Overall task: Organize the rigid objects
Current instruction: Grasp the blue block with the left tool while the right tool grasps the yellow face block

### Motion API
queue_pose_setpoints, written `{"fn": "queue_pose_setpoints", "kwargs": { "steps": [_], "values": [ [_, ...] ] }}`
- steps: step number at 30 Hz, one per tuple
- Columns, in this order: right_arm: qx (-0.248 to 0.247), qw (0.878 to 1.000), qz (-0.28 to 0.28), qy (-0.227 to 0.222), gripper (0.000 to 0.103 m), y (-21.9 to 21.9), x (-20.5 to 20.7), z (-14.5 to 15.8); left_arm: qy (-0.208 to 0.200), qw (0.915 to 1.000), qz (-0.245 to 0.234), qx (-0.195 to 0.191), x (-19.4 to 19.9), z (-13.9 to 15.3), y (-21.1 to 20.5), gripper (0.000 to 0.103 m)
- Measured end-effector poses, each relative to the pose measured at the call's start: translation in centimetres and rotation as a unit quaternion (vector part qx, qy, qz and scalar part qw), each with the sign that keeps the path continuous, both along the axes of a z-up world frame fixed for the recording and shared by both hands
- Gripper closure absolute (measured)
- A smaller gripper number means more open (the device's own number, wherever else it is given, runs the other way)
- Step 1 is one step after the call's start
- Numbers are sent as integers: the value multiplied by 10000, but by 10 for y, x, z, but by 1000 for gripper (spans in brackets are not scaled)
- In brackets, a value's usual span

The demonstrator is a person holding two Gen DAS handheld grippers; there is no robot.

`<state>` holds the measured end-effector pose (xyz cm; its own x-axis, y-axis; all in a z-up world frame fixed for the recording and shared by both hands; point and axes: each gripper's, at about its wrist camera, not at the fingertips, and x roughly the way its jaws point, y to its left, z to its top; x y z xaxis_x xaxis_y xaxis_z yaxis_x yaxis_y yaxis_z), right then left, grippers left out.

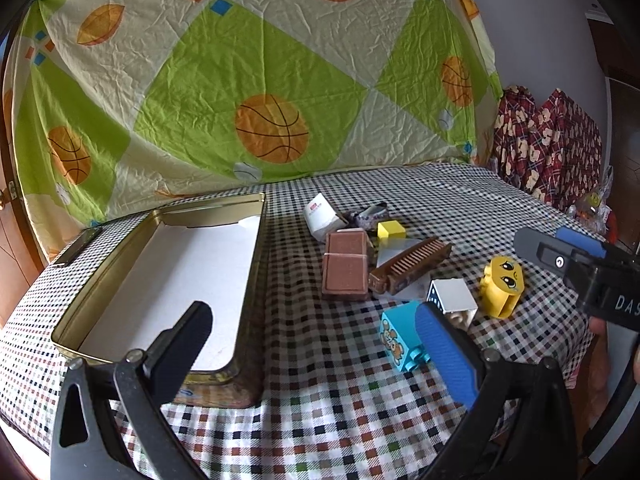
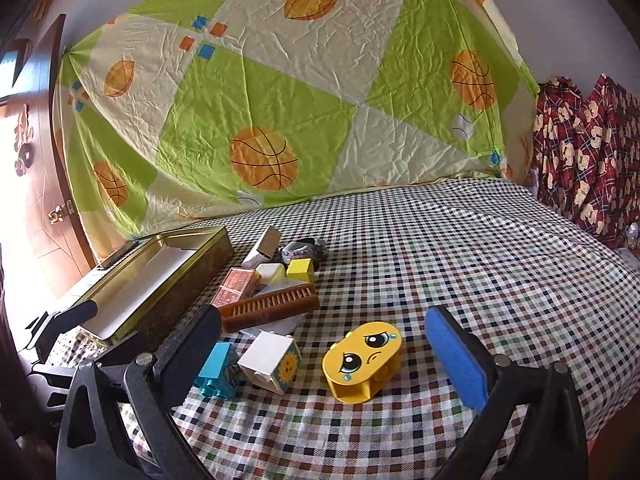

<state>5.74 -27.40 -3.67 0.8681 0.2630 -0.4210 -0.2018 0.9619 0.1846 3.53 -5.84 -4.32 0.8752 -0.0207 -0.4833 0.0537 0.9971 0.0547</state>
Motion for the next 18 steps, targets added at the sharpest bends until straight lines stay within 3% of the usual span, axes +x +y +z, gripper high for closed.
{"fn": "queue_pose_setpoints", "kwargs": {
  "steps": [13,18],
  "values": [
    [142,9987,-331,351,1,-23,21,-28,485,9976,-498,-74,21,-22,-35,1],
    [45,9988,-328,368,1,-19,26,-32,654,9958,-640,-45,28,-30,-42,15]
  ]
}}
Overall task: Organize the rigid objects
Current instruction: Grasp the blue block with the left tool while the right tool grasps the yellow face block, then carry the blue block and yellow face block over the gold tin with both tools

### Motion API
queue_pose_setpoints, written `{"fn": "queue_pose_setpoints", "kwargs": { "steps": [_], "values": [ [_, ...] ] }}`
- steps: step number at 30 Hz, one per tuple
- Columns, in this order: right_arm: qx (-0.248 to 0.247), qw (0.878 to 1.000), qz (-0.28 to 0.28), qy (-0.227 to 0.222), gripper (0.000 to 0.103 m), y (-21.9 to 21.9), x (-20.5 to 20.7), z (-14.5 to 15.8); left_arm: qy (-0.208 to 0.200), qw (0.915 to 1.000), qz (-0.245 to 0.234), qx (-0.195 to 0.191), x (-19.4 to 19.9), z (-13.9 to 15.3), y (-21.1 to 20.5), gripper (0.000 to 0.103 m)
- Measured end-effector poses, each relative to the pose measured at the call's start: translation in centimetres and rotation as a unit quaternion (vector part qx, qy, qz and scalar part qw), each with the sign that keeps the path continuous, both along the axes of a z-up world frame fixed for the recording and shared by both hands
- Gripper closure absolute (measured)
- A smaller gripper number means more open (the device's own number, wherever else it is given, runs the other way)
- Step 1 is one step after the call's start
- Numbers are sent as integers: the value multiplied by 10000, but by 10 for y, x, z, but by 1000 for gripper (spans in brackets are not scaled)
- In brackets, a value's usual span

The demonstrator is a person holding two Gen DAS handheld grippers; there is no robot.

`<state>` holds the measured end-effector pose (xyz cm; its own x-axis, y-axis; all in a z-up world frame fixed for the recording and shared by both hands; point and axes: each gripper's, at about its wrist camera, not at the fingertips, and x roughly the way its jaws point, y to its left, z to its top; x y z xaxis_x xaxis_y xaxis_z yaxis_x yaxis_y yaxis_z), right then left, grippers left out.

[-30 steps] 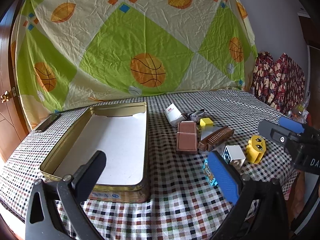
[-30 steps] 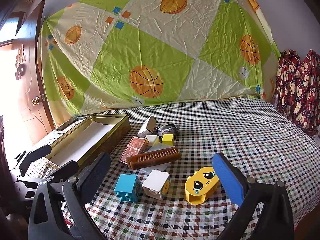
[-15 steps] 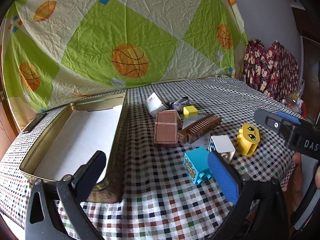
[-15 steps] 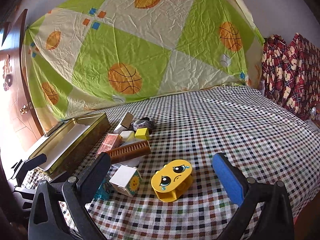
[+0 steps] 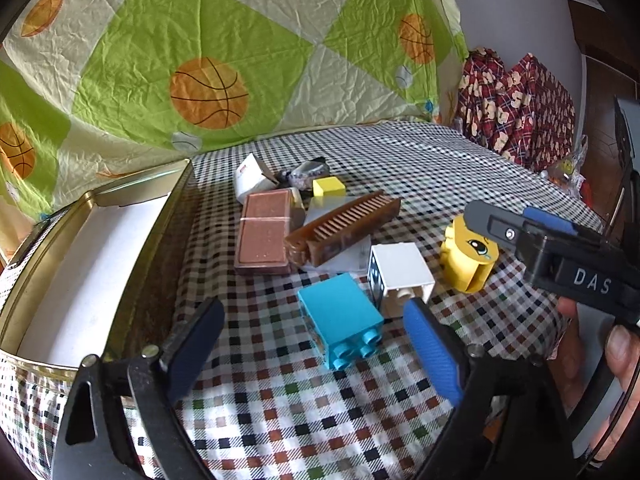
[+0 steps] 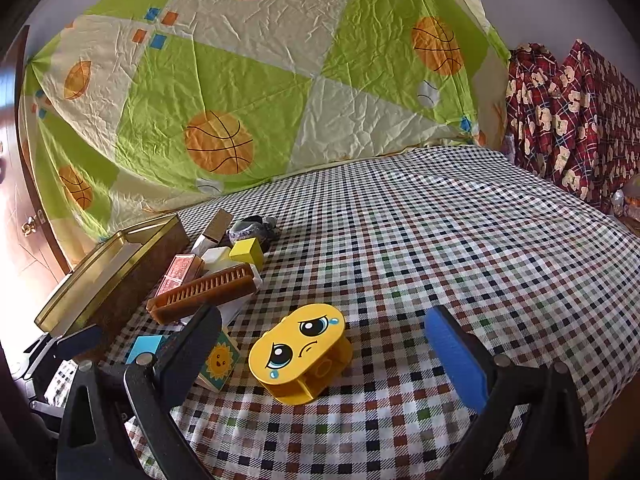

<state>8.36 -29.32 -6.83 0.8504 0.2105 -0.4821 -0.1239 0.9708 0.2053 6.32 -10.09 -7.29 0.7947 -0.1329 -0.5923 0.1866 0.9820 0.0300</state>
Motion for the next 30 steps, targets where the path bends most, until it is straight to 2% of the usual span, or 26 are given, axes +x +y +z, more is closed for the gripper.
{"fn": "queue_pose_setpoints", "kwargs": {
  "steps": [5,7,10,11,12,13,15,17,24,30],
  "values": [
    [-168,9998,7,98,1,6,6,-6,280,9994,3,-212,11,-10,6,25],
    [-204,9997,63,145,1,9,8,-8,339,9989,-43,-309,14,-12,8,37],
    [-290,9991,104,276,2,12,13,-13,347,9988,-84,-350,15,-13,8,50],
    [-307,9990,133,310,5,13,14,-15,368,9985,-113,-389,15,-14,9,55],
    [-324,9987,172,343,13,14,14,-16,395,9982,-148,-424,15,-15,10,68],
    [-338,9984,210,397,16,14,16,-18,425,9980,-151,-432,17,-16,11,72],
    [-351,9974,327,531,35,16,19,-22,389,9979,-160,-490,17,-15,15,72],
    [-367,9971,407,535,46,18,20,-24,293,9984,-127,-465,15,-14,18,72],
    [-559,9961,579,350,47,26,15,-23,-18,9993,-25,-373,10,-10,26,73],
    [-521,9966,621,155,47,27,13,-19,-209,9990,21,-388,7,-8,31,73]
  ]
}}
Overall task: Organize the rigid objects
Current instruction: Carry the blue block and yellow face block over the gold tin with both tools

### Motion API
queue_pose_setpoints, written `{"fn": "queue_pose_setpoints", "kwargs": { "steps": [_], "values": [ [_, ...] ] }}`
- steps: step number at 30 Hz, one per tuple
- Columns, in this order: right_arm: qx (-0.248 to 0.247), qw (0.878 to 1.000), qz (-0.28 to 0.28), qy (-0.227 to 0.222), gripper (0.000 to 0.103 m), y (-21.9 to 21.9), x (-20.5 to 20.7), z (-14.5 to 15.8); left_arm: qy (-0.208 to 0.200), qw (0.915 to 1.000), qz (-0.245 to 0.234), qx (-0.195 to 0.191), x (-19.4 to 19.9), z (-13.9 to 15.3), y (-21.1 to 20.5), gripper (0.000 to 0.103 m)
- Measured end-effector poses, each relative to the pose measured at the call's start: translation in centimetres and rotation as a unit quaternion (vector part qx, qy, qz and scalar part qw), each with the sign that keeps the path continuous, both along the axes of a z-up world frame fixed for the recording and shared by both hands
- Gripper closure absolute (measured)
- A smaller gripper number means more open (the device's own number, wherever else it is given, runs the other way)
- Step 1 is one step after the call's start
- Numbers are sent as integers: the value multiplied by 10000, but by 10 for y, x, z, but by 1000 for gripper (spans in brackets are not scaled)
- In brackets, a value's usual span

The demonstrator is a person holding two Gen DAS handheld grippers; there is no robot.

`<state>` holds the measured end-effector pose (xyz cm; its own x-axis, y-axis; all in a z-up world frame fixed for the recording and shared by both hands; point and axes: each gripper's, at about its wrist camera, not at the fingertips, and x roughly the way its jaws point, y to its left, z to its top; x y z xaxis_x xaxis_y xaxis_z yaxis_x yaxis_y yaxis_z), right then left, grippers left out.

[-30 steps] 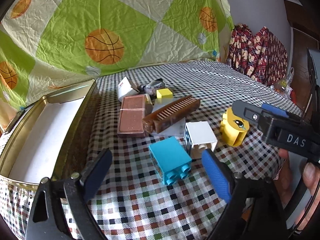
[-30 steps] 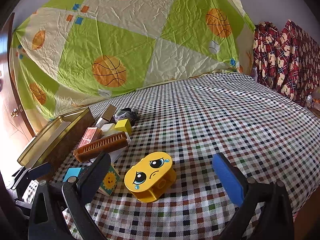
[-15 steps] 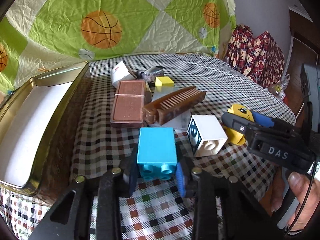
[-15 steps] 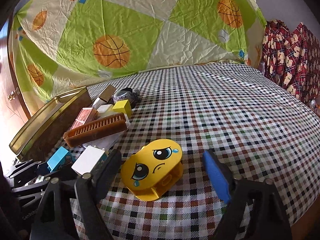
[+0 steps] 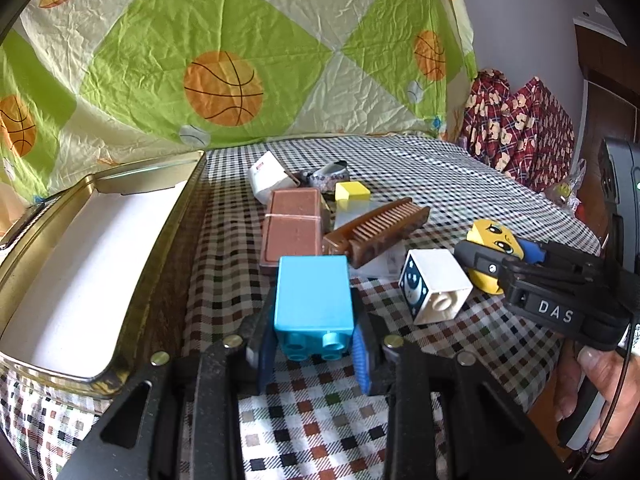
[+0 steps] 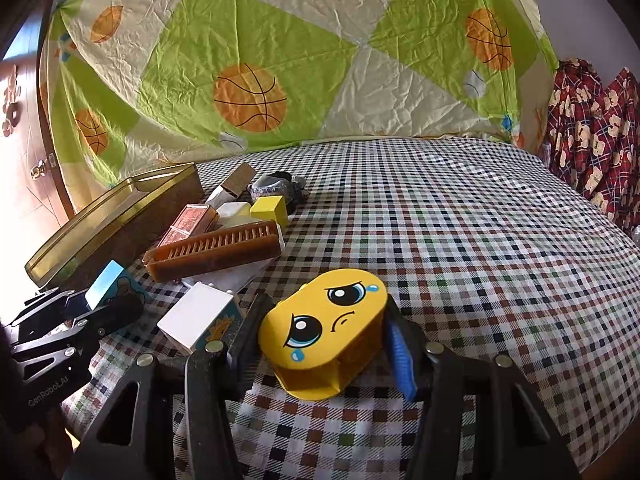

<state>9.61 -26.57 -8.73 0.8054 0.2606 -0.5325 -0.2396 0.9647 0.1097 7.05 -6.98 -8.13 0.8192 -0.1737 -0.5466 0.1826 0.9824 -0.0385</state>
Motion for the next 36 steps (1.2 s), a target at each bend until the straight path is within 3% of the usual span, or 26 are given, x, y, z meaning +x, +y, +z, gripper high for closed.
{"fn": "queue_pose_setpoints", "kwargs": {
  "steps": [12,17,27,36],
  "values": [
    [76,9940,-145,-1081,47,1,-17,30,-365,9993,84,95,-10,3,4,72],
    [211,9884,-176,-1496,47,-3,-18,40,-723,9972,205,68,-18,15,11,72],
    [489,9829,-121,-1769,48,-8,-22,43,-1087,9930,451,-10,-20,21,29,72],
    [296,9842,-62,-1746,49,-3,-23,43,-1142,9924,451,-82,-22,21,35,72]
  ]
}}
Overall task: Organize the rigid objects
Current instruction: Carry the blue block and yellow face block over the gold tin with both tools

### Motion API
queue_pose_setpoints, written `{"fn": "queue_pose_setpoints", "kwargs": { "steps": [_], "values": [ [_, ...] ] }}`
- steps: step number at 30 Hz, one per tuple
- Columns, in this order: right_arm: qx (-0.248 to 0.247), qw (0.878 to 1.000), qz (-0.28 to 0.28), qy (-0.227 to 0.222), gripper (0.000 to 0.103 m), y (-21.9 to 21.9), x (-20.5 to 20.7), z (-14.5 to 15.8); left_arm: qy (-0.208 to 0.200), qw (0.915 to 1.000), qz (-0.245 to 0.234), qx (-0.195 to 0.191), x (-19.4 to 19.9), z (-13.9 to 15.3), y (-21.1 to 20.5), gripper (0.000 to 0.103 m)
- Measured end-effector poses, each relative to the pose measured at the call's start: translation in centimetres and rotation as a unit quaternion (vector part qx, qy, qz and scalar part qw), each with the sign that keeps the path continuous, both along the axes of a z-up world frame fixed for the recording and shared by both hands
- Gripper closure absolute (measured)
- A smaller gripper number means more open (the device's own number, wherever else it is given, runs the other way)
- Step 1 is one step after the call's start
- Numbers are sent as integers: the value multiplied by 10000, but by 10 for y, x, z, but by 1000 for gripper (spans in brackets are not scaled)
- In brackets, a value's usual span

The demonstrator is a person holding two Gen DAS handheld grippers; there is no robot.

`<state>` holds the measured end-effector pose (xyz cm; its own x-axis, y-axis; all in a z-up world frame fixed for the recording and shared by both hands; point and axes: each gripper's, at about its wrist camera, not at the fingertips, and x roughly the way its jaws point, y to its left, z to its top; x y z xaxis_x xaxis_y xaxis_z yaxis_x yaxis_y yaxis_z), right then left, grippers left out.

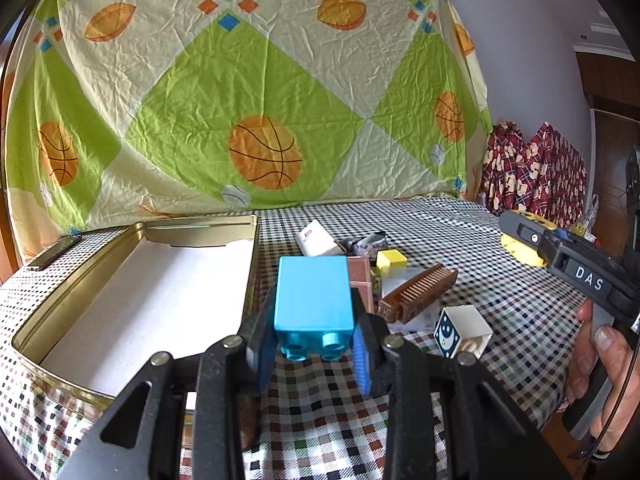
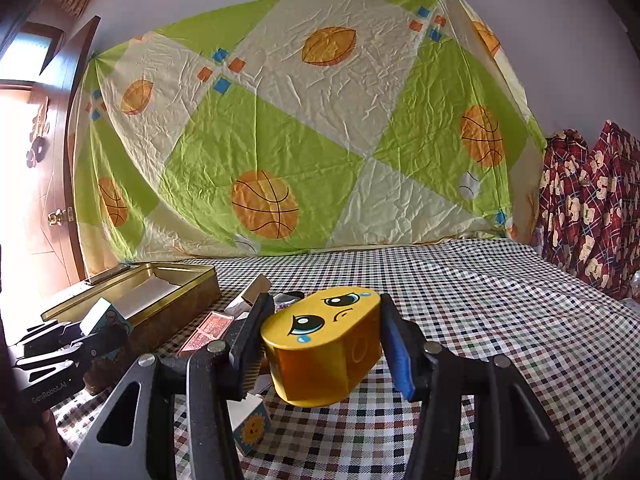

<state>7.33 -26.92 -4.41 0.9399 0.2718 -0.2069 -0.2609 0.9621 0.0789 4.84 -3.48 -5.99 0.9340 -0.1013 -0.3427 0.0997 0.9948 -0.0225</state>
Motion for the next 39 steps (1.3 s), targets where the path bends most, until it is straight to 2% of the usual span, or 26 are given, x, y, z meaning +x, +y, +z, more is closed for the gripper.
{"fn": "queue_pose_setpoints", "kwargs": {
  "steps": [23,39],
  "values": [
    [-136,9983,522,-199,49,47,-9,0,-231,9996,147,-73,-10,2,18,72],
    [-322,9955,854,-245,49,83,-14,-1,-263,9982,452,-284,-15,2,49,72]
  ]
}}
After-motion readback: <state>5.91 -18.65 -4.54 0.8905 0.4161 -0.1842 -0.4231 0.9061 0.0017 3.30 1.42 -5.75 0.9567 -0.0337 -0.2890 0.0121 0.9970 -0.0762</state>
